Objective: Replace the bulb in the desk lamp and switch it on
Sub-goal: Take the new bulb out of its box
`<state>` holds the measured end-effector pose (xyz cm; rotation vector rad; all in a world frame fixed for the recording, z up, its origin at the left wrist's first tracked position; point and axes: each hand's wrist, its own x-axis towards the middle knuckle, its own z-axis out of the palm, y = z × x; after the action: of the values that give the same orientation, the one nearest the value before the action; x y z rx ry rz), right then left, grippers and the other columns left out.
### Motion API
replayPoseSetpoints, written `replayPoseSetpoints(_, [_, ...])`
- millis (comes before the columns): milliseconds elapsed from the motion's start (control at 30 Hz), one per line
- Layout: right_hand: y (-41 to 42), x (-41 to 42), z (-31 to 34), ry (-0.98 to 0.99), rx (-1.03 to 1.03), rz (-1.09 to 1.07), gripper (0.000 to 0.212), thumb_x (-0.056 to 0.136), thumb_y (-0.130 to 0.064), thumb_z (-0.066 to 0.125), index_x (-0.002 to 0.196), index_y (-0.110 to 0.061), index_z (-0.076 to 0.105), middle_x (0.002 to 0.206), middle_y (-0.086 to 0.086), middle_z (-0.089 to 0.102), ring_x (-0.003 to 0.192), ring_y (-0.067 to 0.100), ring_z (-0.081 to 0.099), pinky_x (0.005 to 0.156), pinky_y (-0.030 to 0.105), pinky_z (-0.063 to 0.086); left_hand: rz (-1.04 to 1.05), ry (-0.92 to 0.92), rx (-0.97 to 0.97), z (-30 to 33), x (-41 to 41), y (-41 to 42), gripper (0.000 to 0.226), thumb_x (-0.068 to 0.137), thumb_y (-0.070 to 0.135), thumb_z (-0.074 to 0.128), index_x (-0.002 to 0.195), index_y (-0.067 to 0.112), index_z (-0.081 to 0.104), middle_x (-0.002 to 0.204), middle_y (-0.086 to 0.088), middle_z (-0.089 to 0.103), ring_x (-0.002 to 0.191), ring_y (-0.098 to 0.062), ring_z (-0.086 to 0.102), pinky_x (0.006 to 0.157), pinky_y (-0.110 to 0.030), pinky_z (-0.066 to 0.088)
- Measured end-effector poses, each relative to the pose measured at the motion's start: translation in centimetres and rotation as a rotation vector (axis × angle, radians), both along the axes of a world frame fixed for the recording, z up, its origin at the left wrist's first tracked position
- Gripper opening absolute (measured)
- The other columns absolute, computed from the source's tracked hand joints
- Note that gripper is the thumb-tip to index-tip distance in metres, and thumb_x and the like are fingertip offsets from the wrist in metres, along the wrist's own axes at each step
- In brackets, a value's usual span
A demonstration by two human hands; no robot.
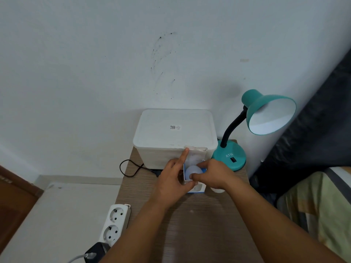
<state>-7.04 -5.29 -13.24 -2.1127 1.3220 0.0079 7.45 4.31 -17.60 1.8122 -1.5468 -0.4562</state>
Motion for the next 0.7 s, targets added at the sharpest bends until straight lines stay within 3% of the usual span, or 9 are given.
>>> replayPoseSetpoints(467, [1.7,-1.0,0.0,-0.204,0.015,-0.058,0.052,0.090,-0.047,0.061,0.134,-0.020,0.053,0.131,0.000,0.060,0.113,0.019,0.058,0.092,0.033,0.049,0.021,0.021,0.000,-0.2,-0.2,0.1,0.106,0.081,0.043,0.078,0.153,0.054,0.000,0.145,0.004,0.047,0.130,-0.011,0.049,0.101,-0.041,0.054])
replayPoseSetpoints(600, [2.1,-1.5,0.4,-0.309,0.048,-0.119,0.046,0.091,-0.047,0.059,0.131,-0.025,0.054,0.125,-0.003,0.062,0.102,0.012,0.059,0.089,0.033,0.051,0.030,0.047,0.000,-0.3,-0.3,0.2,0.106,0.081,0.038,0.080,0.154,0.051,0.004,0.145,0.003,0.047,0.131,-0.012,0.049,0.102,-0.042,0.053])
replayPoseSetpoints(700, [3.1,-2.1,1.1,-0.471,0.115,-0.186,0.039,0.093,-0.042,0.058,0.129,-0.027,0.052,0.115,-0.013,0.059,0.092,-0.001,0.056,0.074,0.015,0.044,0.030,0.069,0.008,-0.4,-0.3,0.2,0.106,0.082,0.036,0.080,0.154,0.052,0.005,0.145,0.004,0.047,0.128,-0.011,0.051,0.099,-0.038,0.055])
